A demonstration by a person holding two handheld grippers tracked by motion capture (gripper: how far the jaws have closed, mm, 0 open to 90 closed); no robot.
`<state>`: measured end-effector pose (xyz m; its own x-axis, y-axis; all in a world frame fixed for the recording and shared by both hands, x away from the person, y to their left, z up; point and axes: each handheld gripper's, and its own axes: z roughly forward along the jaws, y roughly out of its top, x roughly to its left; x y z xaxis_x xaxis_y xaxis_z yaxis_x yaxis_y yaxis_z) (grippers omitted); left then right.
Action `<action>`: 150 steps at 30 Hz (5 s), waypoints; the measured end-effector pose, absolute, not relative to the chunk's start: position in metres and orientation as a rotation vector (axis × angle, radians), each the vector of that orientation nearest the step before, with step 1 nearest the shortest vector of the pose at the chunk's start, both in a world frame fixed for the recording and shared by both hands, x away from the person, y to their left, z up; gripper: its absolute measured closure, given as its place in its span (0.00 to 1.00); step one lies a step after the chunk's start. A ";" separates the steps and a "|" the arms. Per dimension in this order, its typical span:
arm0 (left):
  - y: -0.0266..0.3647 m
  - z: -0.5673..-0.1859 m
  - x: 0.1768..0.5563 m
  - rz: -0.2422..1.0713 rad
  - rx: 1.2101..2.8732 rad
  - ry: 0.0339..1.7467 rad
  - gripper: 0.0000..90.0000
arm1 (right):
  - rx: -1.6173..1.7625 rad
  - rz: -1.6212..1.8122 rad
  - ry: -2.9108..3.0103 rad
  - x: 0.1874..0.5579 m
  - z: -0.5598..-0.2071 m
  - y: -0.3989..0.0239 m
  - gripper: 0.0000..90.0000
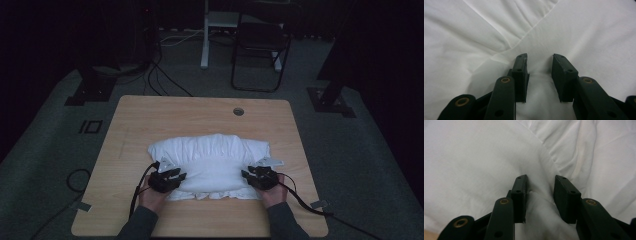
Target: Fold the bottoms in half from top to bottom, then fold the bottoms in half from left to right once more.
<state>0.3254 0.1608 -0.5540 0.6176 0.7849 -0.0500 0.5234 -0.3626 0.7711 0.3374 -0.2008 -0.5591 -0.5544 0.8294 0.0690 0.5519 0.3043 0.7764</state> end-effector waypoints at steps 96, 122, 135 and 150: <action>0.240 -0.471 0.361 0.391 1.603 1.211 0.89 | 1.047 1.176 2.382 0.392 -0.548 -0.093 0.59; 0.197 -0.434 0.364 0.383 1.634 1.013 0.89 | 1.142 1.173 2.340 0.414 -0.536 -0.072 0.64; 0.174 -0.426 0.361 0.399 1.699 0.943 0.89 | 1.043 1.070 2.279 0.378 -0.531 -0.107 0.50; 0.107 -0.421 0.359 0.412 1.847 0.780 0.89 | 0.931 1.168 2.372 0.380 -0.539 -0.084 0.50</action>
